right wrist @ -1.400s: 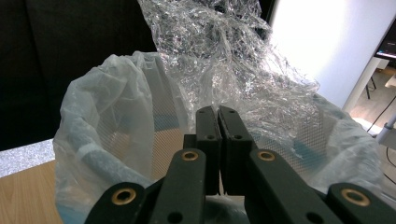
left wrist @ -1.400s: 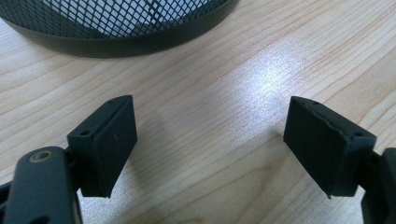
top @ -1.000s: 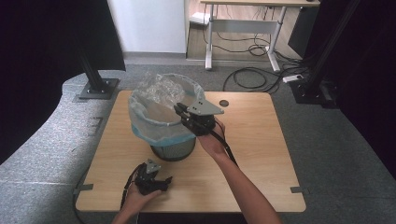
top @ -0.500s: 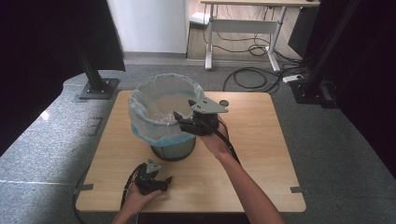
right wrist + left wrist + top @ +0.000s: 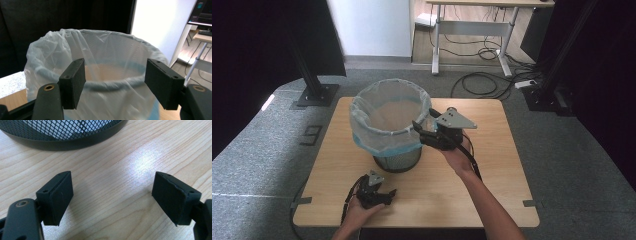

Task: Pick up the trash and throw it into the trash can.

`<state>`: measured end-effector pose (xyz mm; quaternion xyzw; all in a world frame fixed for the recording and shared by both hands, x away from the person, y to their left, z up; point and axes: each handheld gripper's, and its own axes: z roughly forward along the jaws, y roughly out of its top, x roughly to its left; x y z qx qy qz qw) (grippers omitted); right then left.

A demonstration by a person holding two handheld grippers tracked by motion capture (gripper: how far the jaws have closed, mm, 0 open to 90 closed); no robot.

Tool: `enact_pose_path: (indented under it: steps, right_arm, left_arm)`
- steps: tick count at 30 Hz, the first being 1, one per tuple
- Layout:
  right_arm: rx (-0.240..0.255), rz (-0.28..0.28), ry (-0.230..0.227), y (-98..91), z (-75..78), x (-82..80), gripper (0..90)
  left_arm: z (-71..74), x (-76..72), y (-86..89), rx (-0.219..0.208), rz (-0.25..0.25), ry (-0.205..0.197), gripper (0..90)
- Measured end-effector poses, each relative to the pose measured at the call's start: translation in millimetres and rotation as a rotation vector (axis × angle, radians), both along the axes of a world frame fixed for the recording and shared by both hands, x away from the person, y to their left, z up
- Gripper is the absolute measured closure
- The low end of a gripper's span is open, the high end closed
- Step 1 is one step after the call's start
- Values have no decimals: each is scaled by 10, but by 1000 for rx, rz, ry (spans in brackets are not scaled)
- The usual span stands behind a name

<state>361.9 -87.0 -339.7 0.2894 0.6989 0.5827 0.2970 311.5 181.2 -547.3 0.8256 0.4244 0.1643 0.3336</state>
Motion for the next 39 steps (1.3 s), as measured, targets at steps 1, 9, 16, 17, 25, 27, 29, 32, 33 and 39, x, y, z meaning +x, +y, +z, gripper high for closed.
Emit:
enact_pose_path:
  steps: [1,9,16,17,25,27,29,32,33,39]
  right_arm:
    - [2,-5,-2,-32,-8,-13,317]
    - [-11,-70,7,-437,-277,-102,313]
    - [-38,-141,67,-796,-597,-127,313]
    - [-43,-149,79,-843,-645,-132,313]
    - [-78,-193,136,-1060,-912,-149,312]
    - [-94,-198,152,-1091,-997,-154,312]
    - [-106,-200,178,-1123,-1094,-151,311]
    - [-99,-208,223,-1170,-1214,-140,311]
    - [-94,-211,234,-1183,-1237,-136,311]
    - [-84,-227,246,-1214,-1283,-112,306]
  left_arm:
    - [0,0,1,2,0,-1,172]
    - [1,0,0,1,0,-1,172]
    - [1,0,1,1,0,-1,172]
    - [1,0,0,1,0,-1,171]
    - [0,-1,0,-1,0,0,171]
    - [0,0,0,-1,0,0,172]
    - [0,0,0,1,0,-2,171]
    - [-2,0,-1,-1,1,-2,171]
    - [-2,0,-1,0,1,-2,171]
    - [-2,0,-1,-1,1,-2,172]
